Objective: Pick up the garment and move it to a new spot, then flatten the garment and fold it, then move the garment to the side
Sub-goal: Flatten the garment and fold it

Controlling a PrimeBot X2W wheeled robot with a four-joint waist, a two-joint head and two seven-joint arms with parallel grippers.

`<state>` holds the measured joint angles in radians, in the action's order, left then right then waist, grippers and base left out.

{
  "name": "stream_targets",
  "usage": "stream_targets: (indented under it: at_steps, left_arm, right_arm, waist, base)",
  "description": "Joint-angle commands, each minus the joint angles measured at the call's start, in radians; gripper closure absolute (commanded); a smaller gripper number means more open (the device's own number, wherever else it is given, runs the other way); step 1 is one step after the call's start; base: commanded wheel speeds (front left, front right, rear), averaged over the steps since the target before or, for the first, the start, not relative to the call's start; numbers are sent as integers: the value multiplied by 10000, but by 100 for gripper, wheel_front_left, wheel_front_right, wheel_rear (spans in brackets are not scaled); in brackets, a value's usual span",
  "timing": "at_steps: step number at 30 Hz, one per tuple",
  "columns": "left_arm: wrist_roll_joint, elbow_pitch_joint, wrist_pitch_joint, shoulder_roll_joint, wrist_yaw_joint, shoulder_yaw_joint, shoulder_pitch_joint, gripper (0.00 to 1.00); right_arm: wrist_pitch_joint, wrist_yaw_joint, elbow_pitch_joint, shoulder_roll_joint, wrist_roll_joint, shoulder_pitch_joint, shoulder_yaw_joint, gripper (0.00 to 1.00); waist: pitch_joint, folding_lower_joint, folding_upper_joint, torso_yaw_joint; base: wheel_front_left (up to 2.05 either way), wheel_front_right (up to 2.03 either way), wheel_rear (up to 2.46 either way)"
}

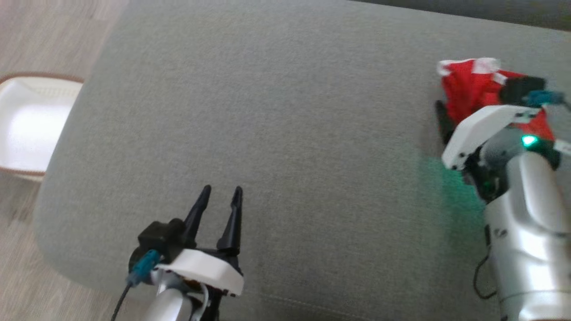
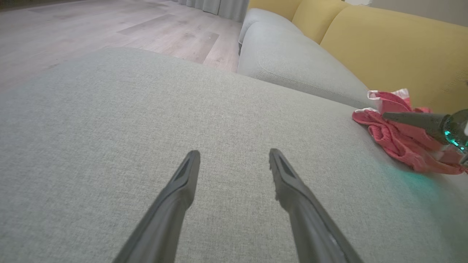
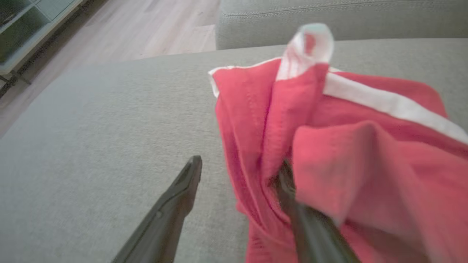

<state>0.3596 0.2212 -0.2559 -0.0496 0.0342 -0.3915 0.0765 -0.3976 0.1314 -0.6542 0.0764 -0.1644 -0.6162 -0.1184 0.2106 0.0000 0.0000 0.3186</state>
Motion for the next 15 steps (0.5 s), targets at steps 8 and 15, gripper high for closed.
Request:
stream_targets:
  at_steps: [8,15]
  left_arm:
    - [-82,-398,-59,-7,-47,990,-362,0]
    - [-178,-803,-59,-7,-92,1090,-747,0]
  right_arm:
    - [1146,-7,2635,117,-1074,1507,1446,0]
    - [1881,-7,3654,698,-772,2365,704,0]
  waist:
    - [-809,0,0,-1208]
    - [-775,0,0,-1459]
  base:
    - [0,0,0]
    - [0,0,0]
